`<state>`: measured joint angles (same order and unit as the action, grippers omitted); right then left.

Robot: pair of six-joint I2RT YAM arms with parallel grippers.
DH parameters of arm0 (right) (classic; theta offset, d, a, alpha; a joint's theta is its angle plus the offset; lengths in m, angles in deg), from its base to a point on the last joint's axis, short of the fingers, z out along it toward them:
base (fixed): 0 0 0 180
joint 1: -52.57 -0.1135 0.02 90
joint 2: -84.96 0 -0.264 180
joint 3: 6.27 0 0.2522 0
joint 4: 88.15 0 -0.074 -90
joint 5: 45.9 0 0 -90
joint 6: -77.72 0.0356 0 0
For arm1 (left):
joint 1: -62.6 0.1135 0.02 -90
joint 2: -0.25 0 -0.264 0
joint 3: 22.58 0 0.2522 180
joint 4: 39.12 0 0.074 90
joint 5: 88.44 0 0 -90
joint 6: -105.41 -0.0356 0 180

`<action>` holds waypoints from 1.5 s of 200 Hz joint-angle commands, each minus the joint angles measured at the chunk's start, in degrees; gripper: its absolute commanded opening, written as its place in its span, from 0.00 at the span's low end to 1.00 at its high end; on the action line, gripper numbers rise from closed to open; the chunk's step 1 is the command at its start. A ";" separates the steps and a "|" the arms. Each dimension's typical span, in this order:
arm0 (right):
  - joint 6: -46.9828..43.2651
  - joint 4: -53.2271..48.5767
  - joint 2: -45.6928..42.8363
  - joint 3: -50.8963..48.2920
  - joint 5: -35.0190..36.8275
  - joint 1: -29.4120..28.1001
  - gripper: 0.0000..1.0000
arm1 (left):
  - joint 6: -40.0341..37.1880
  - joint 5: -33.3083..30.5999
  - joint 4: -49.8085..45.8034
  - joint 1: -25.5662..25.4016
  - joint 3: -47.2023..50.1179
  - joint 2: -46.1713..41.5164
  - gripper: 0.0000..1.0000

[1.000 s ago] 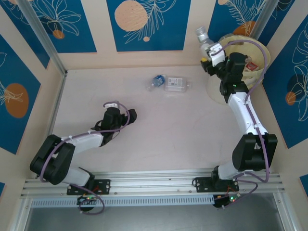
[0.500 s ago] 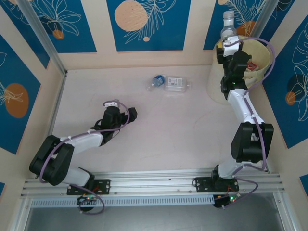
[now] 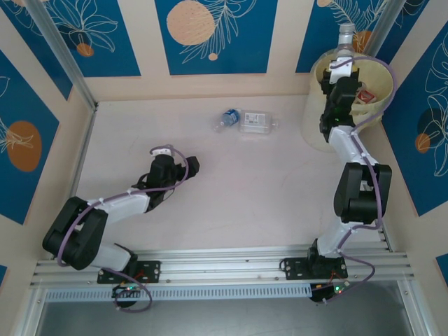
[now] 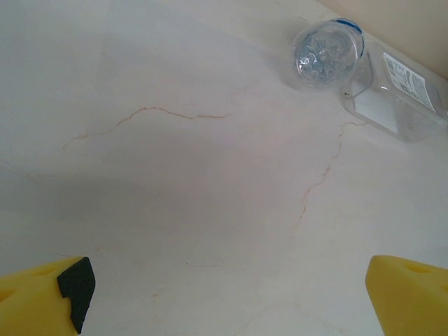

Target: Put the plastic bottles in the bin

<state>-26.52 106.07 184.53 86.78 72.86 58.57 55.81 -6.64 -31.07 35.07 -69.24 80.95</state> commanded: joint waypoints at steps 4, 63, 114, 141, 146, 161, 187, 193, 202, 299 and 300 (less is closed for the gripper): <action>10.11 -19.49 -1.23 6.85 -3.98 2.21 0.58 | -0.14 -0.96 0.26 0.81 -0.62 0.93 1.00; 19.38 -44.50 4.68 21.76 6.81 6.34 0.84 | 1.08 1.93 0.26 0.86 -2.60 3.97 1.00; 25.66 -46.36 4.31 22.64 8.91 7.53 0.98 | 0.91 1.10 0.12 0.91 -1.57 2.80 1.00; 28.52 -44.18 1.75 19.13 4.01 7.74 1.00 | 0.76 1.00 -0.01 0.95 -1.45 2.36 1.00; 28.99 -43.13 1.15 18.07 3.12 7.85 1.00 | 0.64 1.07 -0.10 0.94 -1.54 2.25 1.00; 30.20 -38.93 -0.87 14.29 -0.99 8.55 1.00 | -0.21 1.97 -0.79 0.99 -2.34 2.36 1.00; 28.35 -21.47 -6.56 2.01 -8.90 8.56 1.00 | -2.38 4.23 -3.95 0.98 -5.69 2.78 1.00; 27.53 -18.22 -7.68 -0.09 -9.94 8.44 1.00 | -2.58 4.40 -4.21 0.99 -6.21 2.87 1.00; 26.55 -15.27 -8.77 -1.70 -11.66 8.33 0.99 | -2.85 4.79 -3.93 1.03 -6.92 3.11 1.00; 13.24 -5.06 -15.14 -9.12 -18.73 0.68 1.00 | -24.48 14.45 -21.38 1.12 -43.14 28.97 1.00; 13.35 -5.14 -15.30 -9.09 -18.73 0.55 1.00 | -24.66 14.45 -21.99 1.14 -43.92 29.33 1.00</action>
<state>-10.46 98.58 172.33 77.25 54.91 60.77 40.33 5.47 -43.62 35.47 -103.67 104.25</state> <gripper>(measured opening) 0.995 0.999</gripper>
